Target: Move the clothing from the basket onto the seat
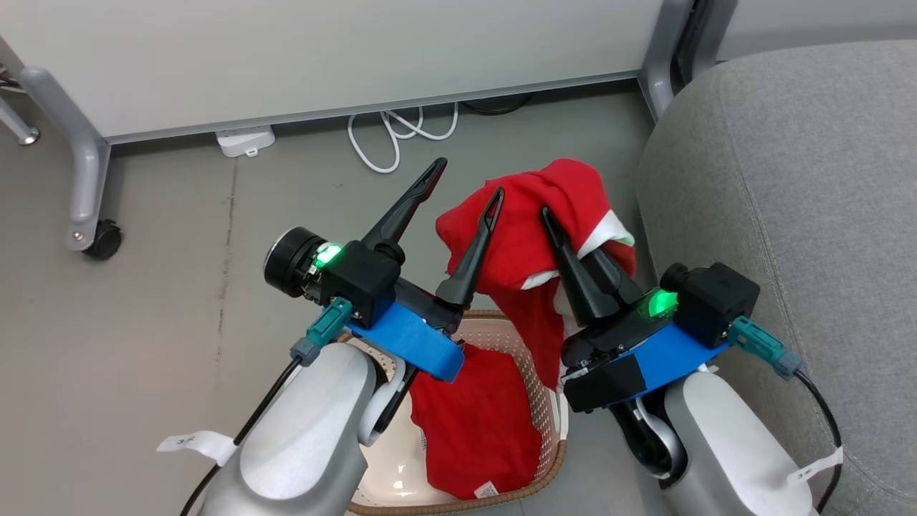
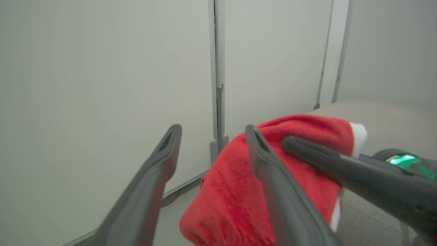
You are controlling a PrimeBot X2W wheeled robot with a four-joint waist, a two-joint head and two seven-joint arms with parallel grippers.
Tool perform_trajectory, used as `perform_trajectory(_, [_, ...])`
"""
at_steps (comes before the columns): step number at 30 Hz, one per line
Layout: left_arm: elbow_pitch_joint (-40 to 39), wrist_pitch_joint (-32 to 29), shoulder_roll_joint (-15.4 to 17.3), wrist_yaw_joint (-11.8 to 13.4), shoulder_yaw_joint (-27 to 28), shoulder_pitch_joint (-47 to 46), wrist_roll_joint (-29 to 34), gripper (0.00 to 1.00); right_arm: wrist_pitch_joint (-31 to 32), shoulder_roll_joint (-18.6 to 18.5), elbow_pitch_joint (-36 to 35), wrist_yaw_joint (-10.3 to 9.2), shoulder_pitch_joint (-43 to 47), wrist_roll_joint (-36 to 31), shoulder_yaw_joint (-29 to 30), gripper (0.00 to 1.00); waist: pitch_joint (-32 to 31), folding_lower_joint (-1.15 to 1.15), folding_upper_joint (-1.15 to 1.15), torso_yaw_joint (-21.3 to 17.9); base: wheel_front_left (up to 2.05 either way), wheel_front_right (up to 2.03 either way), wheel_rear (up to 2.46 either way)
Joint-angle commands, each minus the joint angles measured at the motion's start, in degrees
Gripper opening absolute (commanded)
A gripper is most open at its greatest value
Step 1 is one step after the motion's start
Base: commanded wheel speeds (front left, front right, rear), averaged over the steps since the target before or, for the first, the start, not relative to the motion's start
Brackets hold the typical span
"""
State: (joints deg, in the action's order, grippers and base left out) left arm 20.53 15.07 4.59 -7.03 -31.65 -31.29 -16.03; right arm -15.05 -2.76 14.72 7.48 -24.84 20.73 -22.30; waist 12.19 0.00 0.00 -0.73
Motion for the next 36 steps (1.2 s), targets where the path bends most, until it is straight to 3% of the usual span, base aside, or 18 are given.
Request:
perform_trajectory(1, [-0.1,0.2,0.3,0.3,0.2,-0.6,0.3,1.00,-0.2,-0.2,-0.4,0.03,0.7,-0.3,0.6,0.00,0.5,0.00,0.00,-0.6,0.00,0.00,0.00])
perform_trajectory(13, [-0.3,0.2,1.9,0.5,-0.2,-1.8,1.6,1.00,-0.2,-0.2,-3.0,0.03,1.9,-3.8,7.6,0.00,3.4,0.00,0.00,-6.7,0.00,0.00,0.00])
perform_trajectory(36, [0.7,-0.7,4.3,0.5,-3.4,-2.4,1.4,1.00,-0.2,-0.2,-7.1,0.03,6.5,-5.9,14.2,0.00,4.6,0.00,0.00,-19.3,0.00,0.00,0.00])
